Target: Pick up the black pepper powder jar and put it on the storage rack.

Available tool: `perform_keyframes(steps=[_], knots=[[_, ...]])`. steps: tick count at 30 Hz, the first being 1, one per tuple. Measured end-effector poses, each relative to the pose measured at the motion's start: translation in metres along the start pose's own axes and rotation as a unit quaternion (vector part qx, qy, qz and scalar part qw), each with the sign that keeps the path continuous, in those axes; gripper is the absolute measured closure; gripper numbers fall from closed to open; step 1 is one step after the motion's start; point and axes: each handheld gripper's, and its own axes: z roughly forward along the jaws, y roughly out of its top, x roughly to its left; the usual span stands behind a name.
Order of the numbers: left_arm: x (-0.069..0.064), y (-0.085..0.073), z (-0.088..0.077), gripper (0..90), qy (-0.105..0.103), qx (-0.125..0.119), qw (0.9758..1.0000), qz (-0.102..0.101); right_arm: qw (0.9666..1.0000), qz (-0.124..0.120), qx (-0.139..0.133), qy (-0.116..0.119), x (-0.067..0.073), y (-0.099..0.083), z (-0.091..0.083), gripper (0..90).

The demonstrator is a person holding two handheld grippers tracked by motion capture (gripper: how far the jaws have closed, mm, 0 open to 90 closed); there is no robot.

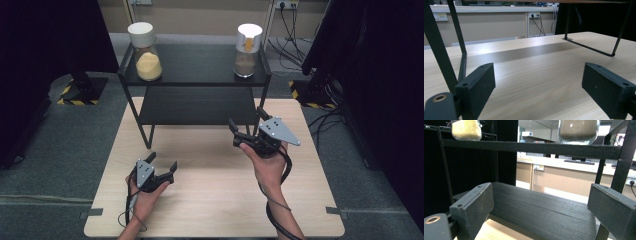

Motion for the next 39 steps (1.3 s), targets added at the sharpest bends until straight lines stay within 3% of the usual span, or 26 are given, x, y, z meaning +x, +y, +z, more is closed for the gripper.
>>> perform_keyframes(steps=[39], knots=[[0.000,0.000,0.000,11.3,0.001,-0.001,1.0000,0.001,0.9991,0.019,0.038,0.002,-0.001,-0.044,-0.014,6.8]])
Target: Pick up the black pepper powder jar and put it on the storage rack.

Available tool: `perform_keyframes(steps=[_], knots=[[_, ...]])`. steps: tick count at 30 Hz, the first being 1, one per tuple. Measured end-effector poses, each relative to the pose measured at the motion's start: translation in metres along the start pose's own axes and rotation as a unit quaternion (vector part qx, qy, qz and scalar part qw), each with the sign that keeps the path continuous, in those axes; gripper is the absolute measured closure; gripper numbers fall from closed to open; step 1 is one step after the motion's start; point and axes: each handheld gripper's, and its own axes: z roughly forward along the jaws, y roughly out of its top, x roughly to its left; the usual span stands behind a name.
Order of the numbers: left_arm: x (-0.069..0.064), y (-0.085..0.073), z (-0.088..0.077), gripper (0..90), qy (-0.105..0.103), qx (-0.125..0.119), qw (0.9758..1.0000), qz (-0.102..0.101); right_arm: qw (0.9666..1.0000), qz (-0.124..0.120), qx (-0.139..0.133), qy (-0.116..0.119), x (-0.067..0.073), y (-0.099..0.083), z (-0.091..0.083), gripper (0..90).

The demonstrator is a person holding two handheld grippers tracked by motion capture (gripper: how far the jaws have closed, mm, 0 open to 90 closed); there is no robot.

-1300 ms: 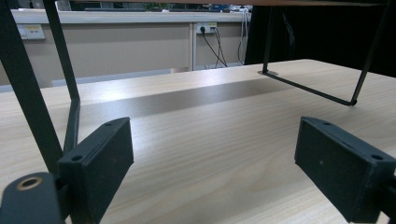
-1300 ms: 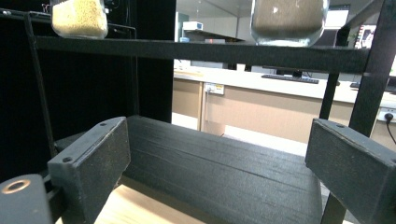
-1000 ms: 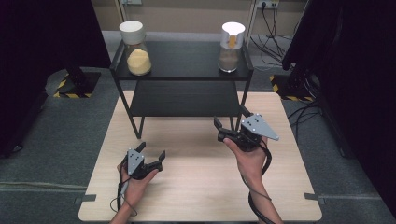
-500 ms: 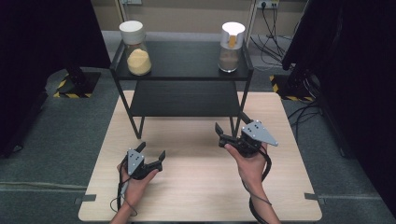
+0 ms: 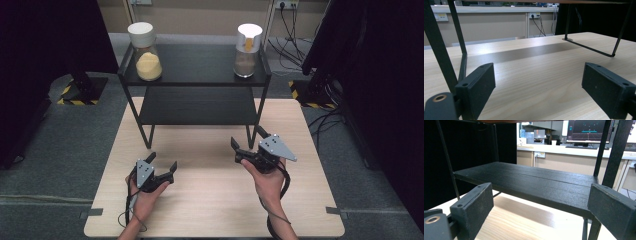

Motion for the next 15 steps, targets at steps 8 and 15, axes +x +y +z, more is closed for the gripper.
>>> perform_keyframes(steps=[8,15], knots=[[0.000,0.000,0.000,11.3,0.000,0.000,1.0000,0.000,0.9999,0.003,0.010,0.000,-0.001,-0.011,-0.002,6.8],[0.000,0.000,0.000,11.3,0.000,0.000,1.0000,0.000,0.9999,0.006,0.014,-0.001,-0.002,-0.018,-0.005,6.9]])
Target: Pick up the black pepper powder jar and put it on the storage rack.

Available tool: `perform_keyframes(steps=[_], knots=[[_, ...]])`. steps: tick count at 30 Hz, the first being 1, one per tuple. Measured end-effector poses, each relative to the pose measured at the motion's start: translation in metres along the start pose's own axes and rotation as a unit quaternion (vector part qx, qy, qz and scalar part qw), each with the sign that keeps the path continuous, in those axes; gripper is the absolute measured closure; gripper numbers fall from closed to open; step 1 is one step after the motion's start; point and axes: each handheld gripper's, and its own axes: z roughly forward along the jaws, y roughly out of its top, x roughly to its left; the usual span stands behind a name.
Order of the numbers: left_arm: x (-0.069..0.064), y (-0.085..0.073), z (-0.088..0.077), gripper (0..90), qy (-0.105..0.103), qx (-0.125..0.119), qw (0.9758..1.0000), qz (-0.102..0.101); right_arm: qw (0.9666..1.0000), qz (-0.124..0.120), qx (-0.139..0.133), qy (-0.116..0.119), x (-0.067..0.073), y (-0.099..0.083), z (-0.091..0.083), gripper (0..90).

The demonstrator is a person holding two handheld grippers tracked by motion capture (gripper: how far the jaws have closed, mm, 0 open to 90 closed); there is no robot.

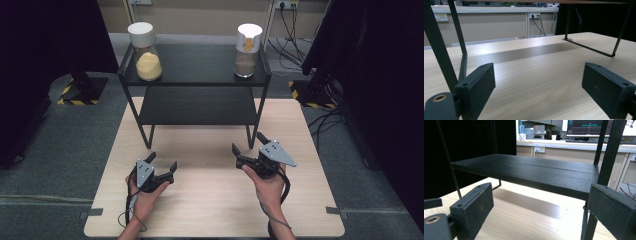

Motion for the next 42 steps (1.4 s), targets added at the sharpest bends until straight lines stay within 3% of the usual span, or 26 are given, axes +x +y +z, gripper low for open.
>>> perform_keyframes(steps=[42], knots=[[0.000,0.000,0.000,11.3,0.001,-0.001,1.0000,0.000,0.9986,0.017,0.049,-0.006,-0.007,-0.038,-0.010,6.9]])
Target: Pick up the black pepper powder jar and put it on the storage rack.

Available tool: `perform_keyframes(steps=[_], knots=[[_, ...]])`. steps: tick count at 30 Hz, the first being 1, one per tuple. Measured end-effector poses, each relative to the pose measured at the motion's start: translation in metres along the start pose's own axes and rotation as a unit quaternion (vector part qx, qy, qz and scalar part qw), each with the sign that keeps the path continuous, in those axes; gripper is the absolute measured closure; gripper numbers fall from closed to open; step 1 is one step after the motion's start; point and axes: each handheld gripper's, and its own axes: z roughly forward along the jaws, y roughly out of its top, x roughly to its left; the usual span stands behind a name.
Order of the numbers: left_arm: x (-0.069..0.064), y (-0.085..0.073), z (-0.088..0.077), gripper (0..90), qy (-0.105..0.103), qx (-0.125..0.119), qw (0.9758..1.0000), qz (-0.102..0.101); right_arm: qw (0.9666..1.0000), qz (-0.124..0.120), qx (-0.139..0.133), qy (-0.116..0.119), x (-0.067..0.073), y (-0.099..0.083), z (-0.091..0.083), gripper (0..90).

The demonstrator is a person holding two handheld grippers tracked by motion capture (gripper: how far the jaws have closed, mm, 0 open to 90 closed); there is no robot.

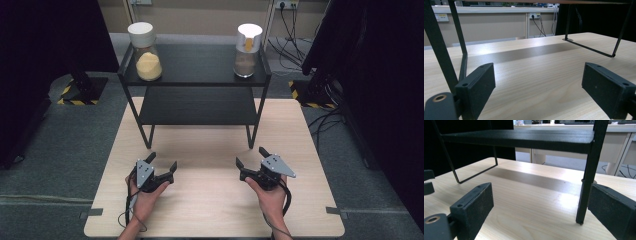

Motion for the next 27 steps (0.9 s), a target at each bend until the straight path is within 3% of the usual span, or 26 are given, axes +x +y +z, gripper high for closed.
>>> perform_keyframes(steps=[27], knots=[[-0.001,0.000,0.000,11.2,0.001,-0.001,1.0000,0.001,0.9996,0.008,0.027,-0.003,-0.003,-0.027,-0.003,6.8]])
